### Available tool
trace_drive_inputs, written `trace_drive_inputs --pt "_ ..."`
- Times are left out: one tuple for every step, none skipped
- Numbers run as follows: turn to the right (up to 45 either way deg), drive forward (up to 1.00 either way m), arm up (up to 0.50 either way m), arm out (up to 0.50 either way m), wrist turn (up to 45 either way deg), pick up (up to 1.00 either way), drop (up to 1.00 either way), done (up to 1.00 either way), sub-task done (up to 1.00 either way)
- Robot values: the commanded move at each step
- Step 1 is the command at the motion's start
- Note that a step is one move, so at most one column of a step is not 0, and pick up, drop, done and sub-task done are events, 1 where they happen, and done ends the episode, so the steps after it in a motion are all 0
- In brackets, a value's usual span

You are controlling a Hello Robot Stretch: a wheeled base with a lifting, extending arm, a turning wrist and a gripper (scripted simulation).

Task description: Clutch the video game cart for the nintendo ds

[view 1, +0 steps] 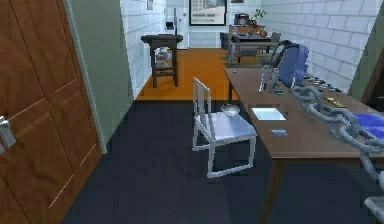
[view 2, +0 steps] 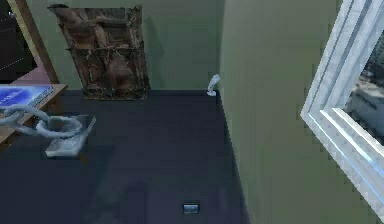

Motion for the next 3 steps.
trace_drive_inputs --pt "0.0 0.0 0.1 0.0 0.0 0.0 0.0 0.0 0.0" --pt "0.0 0.0 0.0 0.5 0.0 0.0 0.0 0.0 0.0" --pt "0.0 0.0 0.0 0.0 45.0 0.0 0.0 0.0 0.0"
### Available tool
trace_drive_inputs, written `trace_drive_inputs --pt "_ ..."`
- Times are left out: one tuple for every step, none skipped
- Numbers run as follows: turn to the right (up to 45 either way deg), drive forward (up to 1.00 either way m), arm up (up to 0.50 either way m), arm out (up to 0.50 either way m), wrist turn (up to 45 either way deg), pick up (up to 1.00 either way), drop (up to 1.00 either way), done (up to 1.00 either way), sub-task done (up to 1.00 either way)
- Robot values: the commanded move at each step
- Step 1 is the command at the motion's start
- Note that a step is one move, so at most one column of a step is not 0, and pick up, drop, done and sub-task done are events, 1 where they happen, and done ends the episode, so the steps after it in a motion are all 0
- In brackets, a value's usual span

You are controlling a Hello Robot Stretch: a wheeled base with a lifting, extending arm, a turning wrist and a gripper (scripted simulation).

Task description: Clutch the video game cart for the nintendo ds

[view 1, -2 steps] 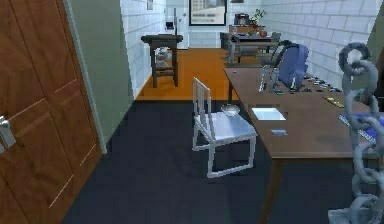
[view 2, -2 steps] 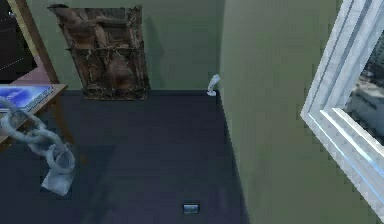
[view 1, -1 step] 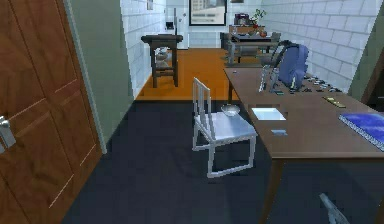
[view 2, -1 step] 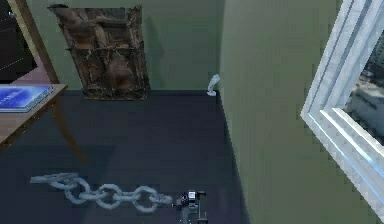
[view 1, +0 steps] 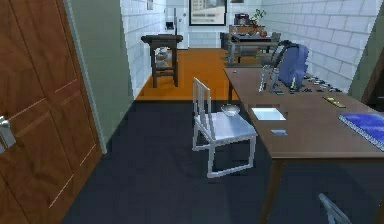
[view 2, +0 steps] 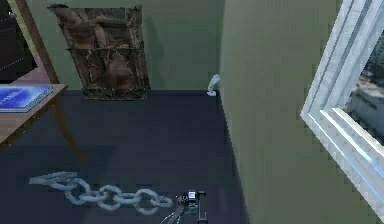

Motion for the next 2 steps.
trace_drive_inputs --pt "0.0 0.0 0.0 0.0 45.0 0.0 0.0 0.0 0.0" --pt "0.0 0.0 0.0 0.0 45.0 0.0 0.0 0.0 0.0"
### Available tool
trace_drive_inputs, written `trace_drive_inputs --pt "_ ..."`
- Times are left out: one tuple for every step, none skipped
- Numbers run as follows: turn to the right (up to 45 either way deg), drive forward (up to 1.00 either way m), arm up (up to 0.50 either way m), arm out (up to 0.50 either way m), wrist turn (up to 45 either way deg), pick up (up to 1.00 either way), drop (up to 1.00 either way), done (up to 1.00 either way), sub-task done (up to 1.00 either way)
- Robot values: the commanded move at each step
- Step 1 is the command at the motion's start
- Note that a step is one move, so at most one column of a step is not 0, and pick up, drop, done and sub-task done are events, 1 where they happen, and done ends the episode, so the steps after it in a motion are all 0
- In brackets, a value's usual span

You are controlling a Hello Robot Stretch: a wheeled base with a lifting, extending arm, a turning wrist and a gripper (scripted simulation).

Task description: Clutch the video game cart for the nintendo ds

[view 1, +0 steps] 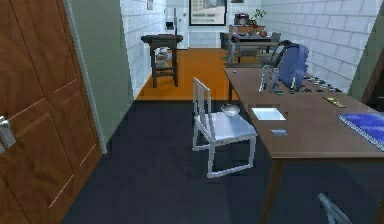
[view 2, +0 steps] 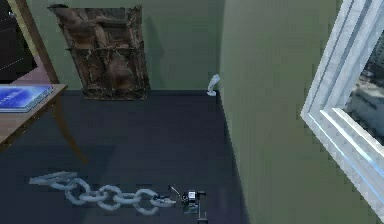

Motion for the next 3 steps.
trace_drive_inputs --pt "0.0 0.0 0.0 0.0 36.0 0.0 0.0 0.0 0.0" --pt "0.0 0.0 -0.3 0.0 0.0 0.0 0.0 0.0 0.0" --pt "0.0 0.0 0.0 0.0 0.0 1.0 0.0 0.0 0.0"
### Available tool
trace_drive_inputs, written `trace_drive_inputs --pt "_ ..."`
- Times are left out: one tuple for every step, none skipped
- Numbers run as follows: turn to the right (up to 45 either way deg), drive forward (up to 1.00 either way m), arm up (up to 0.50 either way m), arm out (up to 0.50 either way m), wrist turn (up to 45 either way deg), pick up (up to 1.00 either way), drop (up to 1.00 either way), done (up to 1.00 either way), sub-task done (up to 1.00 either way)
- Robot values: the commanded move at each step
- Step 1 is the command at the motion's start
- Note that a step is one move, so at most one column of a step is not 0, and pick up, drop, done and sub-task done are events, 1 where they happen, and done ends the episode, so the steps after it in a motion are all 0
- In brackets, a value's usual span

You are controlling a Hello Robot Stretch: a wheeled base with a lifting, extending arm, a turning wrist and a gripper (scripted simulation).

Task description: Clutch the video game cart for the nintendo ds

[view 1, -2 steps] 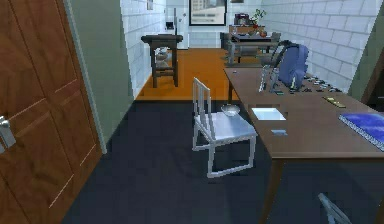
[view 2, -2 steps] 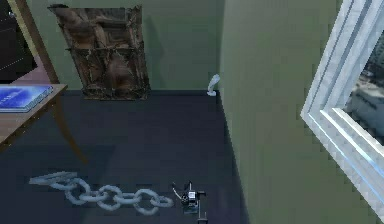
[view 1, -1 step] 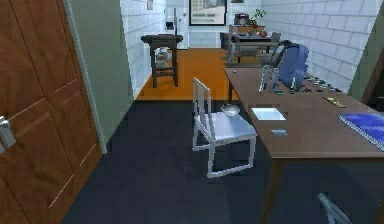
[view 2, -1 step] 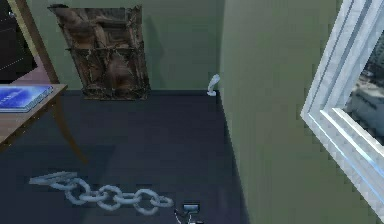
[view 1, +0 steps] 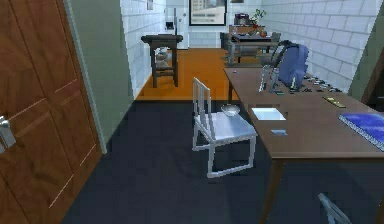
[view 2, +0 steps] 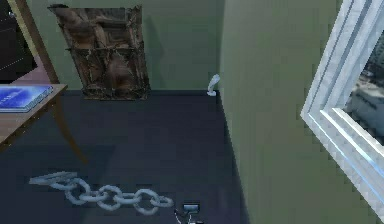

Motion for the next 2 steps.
trace_drive_inputs --pt "0.0 0.0 0.1 0.0 0.0 0.0 0.0 0.0 0.0" --pt "0.0 0.0 0.0 0.0 0.0 0.0 0.0 1.0 0.0"
